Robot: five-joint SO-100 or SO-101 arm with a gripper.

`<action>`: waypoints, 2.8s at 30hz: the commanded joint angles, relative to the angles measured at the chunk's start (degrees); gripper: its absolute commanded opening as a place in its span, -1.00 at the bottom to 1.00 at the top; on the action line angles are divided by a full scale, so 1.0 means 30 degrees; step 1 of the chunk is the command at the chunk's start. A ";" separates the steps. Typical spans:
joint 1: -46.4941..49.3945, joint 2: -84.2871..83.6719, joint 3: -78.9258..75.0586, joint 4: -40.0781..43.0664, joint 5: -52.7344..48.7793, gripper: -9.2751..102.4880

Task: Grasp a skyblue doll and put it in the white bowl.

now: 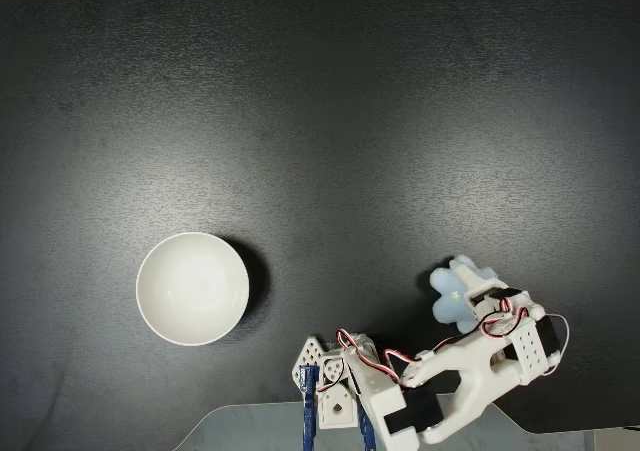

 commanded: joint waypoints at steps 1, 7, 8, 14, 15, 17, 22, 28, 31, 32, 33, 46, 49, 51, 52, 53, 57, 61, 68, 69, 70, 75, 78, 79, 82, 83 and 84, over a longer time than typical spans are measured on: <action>0.0176 0.0029 -0.0176 0.0029 0.0088 0.00; 0.0381 0.0029 -0.0176 0.0000 0.0088 0.00; 0.0381 0.0029 -0.0176 0.0000 0.0088 -0.01; 0.0410 0.0205 -0.0322 0.0000 0.0088 -0.46; 0.0410 0.0205 -0.0381 0.0000 0.0117 -0.62; 0.0439 0.0146 -0.0381 0.0000 0.0117 -0.89; 0.0439 0.0234 -0.0146 0.0029 0.0146 -0.83; 0.0088 0.2520 -0.2666 0.0293 0.3604 -0.86; -0.0527 0.3545 -0.4687 0.0293 0.8350 -0.86; -0.0645 0.3633 -0.5332 0.0264 1.0137 -0.86; -0.0703 0.3691 -0.5947 0.0264 1.1836 -0.86; -0.3545 0.8057 -0.9609 0.0498 2.7393 -0.86; -0.4980 1.0576 -0.9639 0.1406 2.8711 -0.86; -0.5713 1.2041 -0.9639 0.2197 2.9268 -0.86; -0.5859 1.2715 -0.9668 0.2607 2.9502 -0.86; -0.5889 1.3330 -0.9814 0.3018 2.9678 -0.86; -0.6152 1.5410 -1.0898 0.5068 3.0029 -0.86; -0.7031 1.7432 -1.2305 0.8379 3.0059 -0.86; -0.8555 1.8311 -1.3154 1.1865 3.0029 -0.86; -0.9111 1.8281 -1.3154 1.1777 2.9971 -0.86; -0.9844 1.8281 -1.3154 1.1748 2.9883 -0.86; -1.3770 1.8281 -1.3154 1.1719 2.9824 -0.86; -1.6553 1.8281 -1.3154 1.1719 2.9824 -0.86; -1.7754 1.8281 -1.3154 1.1719 2.9824 -0.86; -2.1973 1.8486 -1.3154 1.1719 3.0000 -0.86; -2.3438 1.8545 -1.3154 1.1719 3.0029 -0.86; -2.4932 1.8574 -1.3154 1.1719 3.0029 -0.86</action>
